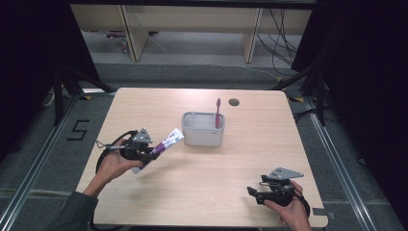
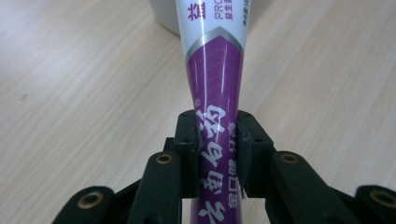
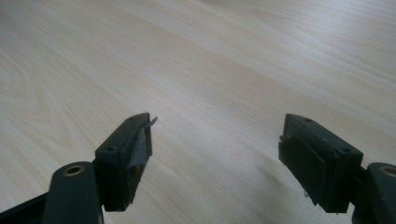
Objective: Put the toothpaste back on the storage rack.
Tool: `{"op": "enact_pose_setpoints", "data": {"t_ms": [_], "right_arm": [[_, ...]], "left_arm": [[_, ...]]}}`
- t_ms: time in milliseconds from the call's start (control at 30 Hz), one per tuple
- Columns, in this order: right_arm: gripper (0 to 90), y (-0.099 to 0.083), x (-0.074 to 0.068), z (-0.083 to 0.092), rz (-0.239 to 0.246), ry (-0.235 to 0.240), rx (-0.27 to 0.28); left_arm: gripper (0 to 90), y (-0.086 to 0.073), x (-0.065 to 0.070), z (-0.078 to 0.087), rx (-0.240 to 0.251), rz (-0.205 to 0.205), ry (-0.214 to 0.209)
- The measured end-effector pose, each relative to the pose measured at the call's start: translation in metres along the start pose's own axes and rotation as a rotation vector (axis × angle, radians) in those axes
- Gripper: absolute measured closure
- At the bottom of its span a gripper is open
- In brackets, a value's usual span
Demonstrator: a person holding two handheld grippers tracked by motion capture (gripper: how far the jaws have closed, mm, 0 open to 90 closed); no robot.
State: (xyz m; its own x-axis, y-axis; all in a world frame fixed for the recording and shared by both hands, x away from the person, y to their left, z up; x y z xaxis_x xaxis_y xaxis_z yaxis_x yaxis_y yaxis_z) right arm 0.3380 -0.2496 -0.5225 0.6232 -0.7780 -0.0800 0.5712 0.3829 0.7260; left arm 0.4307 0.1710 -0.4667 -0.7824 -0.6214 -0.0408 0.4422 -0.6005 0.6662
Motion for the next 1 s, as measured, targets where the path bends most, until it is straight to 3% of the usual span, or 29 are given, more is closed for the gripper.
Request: {"op": "enact_pose_setpoints", "data": {"t_ms": [33, 100, 300, 400, 633, 733, 1000], "right_arm": [[26.1, 0.000, -0.002, 0.000, -0.028, 0.001, -0.005], [26.1, 0.000, 0.000, 0.000, 0.003, -0.003, 0.001], [26.1, 0.000, -0.001, 0.000, -0.008, 0.001, 0.004], [26.1, -0.001, -0.002, 0.000, -0.026, 0.010, -0.007], [26.1, 0.000, -0.001, 0.000, -0.014, 0.010, 0.006], [26.1, 0.000, 0.002, 0.000, -0.006, 0.000, 0.002], [26.1, 0.000, 0.002, 0.000, -0.001, 0.001, 0.007]], "left_arm": [[72.4, 0.001, -0.001, 0.001, 0.015, 0.002, 0.006], [72.4, 0.005, -0.002, 0.003, 0.043, 0.017, 0.004], [72.3, 0.017, -0.006, 0.006, 0.129, 0.058, 0.016], [72.3, 0.022, -0.009, 0.006, 0.175, 0.077, 0.041], [72.3, 0.036, -0.017, 0.004, 0.261, 0.122, 0.082], [72.3, 0.043, -0.018, 0.005, 0.314, 0.165, 0.086], [72.3, 0.065, -0.015, 0.006, 0.410, 0.185, 0.111]]}}
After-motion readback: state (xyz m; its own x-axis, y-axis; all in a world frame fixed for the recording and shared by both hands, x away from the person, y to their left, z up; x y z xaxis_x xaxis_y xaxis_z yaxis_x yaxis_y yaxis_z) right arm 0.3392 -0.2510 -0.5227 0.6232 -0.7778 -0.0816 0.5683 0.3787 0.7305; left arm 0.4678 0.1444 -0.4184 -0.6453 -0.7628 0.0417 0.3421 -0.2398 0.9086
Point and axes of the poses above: each handheld gripper's, and its own axes: z roughly backward along the jaws, y roughly out of its top, x roughly to its right, the point moved 4 cm from there along -z, roughly forward along the jaws, and after that the axes turned 2 degrees about z, right-handed, at the moved point
